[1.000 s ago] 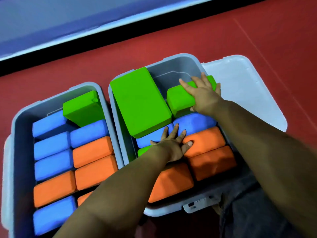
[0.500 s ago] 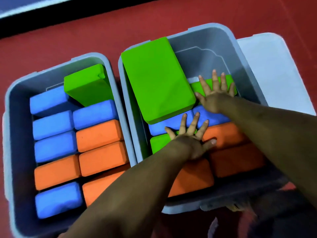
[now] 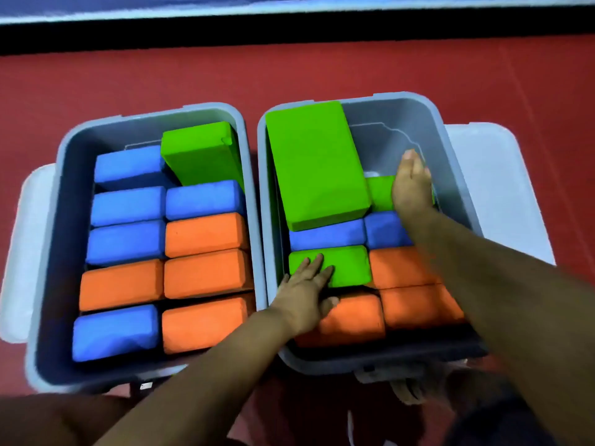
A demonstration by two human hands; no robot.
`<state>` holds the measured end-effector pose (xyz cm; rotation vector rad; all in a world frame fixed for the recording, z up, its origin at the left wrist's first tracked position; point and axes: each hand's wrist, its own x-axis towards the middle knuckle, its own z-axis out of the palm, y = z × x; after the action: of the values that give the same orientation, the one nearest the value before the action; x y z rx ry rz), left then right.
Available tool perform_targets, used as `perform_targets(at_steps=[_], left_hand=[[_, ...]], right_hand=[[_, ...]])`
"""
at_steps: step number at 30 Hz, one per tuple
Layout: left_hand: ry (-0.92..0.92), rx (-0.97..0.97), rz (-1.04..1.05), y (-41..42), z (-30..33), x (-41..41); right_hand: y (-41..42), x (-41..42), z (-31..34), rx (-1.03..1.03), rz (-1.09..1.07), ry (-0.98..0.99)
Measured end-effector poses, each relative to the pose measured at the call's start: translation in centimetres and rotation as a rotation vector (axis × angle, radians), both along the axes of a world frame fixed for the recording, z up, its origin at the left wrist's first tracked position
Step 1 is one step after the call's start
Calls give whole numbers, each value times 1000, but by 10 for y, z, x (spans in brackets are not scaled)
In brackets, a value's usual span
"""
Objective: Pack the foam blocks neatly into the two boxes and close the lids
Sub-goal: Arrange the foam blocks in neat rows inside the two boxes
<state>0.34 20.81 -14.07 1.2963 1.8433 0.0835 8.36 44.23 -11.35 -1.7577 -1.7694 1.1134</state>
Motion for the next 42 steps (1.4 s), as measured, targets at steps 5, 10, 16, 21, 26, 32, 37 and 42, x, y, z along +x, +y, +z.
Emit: perform_targets(at_steps=[5,10,16,21,26,32,37,42], left_hand=[[-65,106,211,-28,-2,27],[-13,111,186,-33,2,31],[75,93,182,-23,0,29],[40,114,272,-3,-1,17],[49,-19,266,16,6,5],[59,-99,67,4,-1,15],[68,-102,61,1,-1,10],[45,-100,77,4,2,8]], right_hand=[[-63,-29,18,-582,-514,368],[-104,-52,27,-1002,-443,593],[-107,-67,13,-1002,-492,624],[-104,-70,2,-997,-535,644],[-97,-69,-8,-1020,-586,693],[-67,-46,26,-976,-510,681],[-45,-24,37,-773,-181,558],[-12,4,68,-34,34,202]])
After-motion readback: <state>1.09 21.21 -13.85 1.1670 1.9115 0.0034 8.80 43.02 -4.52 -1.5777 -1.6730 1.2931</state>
